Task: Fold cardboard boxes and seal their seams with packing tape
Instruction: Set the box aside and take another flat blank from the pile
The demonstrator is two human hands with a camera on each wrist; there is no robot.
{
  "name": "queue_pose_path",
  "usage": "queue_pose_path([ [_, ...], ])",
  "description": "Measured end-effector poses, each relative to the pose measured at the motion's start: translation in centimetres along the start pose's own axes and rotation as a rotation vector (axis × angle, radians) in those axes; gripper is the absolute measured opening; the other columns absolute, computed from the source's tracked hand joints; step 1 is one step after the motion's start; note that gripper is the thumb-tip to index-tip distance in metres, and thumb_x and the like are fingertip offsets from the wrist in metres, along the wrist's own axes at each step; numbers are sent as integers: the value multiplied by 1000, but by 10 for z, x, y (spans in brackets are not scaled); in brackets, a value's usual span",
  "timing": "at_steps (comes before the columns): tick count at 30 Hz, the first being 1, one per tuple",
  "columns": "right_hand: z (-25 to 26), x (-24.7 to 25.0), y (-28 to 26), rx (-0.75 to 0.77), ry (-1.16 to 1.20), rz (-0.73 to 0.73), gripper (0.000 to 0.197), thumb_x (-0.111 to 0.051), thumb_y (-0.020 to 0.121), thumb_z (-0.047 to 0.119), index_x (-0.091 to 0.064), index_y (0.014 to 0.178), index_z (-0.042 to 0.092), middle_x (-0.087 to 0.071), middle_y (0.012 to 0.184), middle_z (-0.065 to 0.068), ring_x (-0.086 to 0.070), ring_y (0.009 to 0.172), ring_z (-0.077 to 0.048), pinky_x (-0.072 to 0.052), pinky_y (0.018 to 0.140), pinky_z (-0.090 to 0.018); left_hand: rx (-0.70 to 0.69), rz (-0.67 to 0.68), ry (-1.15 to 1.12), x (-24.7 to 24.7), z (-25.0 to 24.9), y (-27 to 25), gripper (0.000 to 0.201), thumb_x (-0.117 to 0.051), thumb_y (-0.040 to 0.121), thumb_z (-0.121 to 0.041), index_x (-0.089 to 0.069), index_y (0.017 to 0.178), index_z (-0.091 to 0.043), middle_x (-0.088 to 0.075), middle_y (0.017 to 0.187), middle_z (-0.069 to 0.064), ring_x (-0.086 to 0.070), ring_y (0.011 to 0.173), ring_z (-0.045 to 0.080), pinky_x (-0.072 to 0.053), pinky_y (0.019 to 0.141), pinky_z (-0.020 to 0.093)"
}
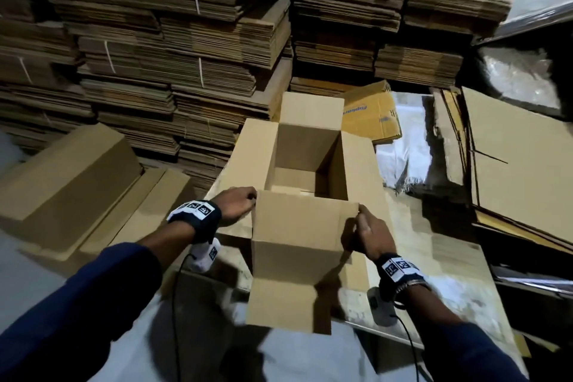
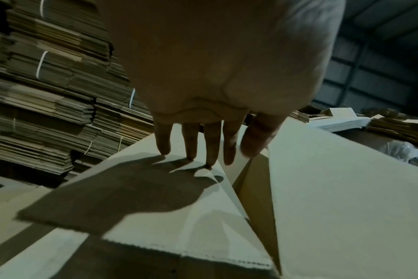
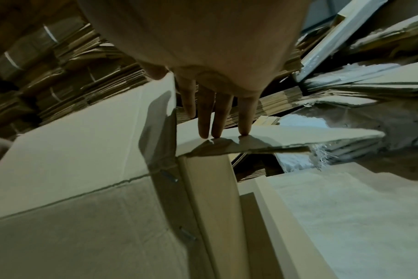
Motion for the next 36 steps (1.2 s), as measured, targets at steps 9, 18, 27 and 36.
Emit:
queue_pose_path([
  [9,-14,-32,19,18,-352,108,103,-56,86,77,-20,162,16,-37,159,-11,-38,144,-32,-39,116,-48,-64,-18,274,-10,-1,26,94,-69,74,-76,-43,149,-26,-49,146,0,-51,131,26,-46,106,44],
  [18,-5,-20,95,19,-406,72,79,-47,93,75,-37,153,24,-41,153,-4,-40,140,-29,-37,111,-53,-152,-61,346,-1,-7,112,109,-62,79,-83,-29,161,-20,-29,164,8,-31,147,32,-40,113,52],
  [27,8,-35,231,-95,-452,142,74,-58,99,53,-31,158,16,-33,161,-9,-36,146,-31,-34,116,-54,-143,-53,317,75,-11,225,60,-75,90,-50,-57,132,-11,-53,135,10,-56,123,31,-47,96,39],
  [36,30,-52,344,-172,-356,125,83,-71,94,44,-30,158,14,-36,160,-14,-45,140,-38,-37,113,-57,-202,-51,404,76,-5,259,80,-77,77,-68,-60,141,-25,-64,140,1,-59,128,27,-50,97,38],
])
Point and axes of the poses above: each hand's wrist, its own y-axis towards the middle knuckle, its own x-axis out of the back of the hand, z = x × y, the point moved 9 cm from there along y, towards the middle knuckle
